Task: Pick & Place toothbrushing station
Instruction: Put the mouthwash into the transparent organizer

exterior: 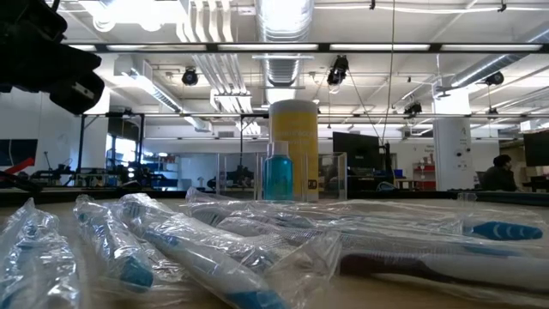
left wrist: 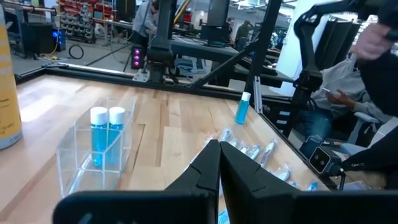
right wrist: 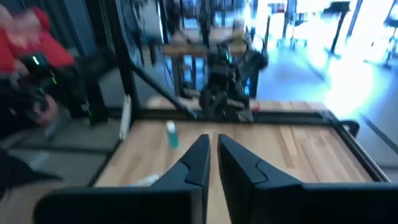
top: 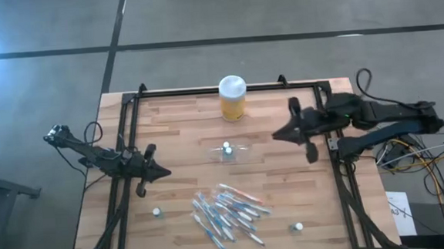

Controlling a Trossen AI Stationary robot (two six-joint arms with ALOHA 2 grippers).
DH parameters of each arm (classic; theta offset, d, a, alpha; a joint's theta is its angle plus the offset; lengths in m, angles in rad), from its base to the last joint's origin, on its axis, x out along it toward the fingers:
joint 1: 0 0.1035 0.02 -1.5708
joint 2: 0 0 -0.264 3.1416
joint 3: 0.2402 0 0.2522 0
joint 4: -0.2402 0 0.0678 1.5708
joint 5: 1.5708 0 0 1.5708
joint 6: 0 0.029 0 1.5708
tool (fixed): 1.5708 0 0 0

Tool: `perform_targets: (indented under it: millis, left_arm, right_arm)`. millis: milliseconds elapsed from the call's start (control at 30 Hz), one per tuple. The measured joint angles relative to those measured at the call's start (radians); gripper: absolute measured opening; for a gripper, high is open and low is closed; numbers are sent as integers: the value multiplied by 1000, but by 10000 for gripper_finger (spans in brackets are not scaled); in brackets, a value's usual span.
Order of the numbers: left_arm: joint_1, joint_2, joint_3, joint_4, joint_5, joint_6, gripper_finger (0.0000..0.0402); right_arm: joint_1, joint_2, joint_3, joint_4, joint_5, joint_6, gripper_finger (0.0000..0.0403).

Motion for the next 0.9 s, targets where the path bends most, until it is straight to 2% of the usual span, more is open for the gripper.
perform_targets:
  millis: [200,400,567,700,900]
  left_arm:
    - [0,0,0,4,-3,-16,12]
    - [0,0,0,7,-3,-28,12]
    - [0,0,0,8,-3,-106,12]
    - [0,0,0,9,-2,-62,12]
    - [0,1,17,3,-28,-78,12]
  right_arm:
    - [-1,-239,-268,84,24,51,8]
    - [-1,-443,-505,259,58,87,8]
    - [-2,-576,-652,313,80,107,8]
    - [-2,-664,-754,359,80,90,8]
    - [-2,-760,-894,486,80,64,8]
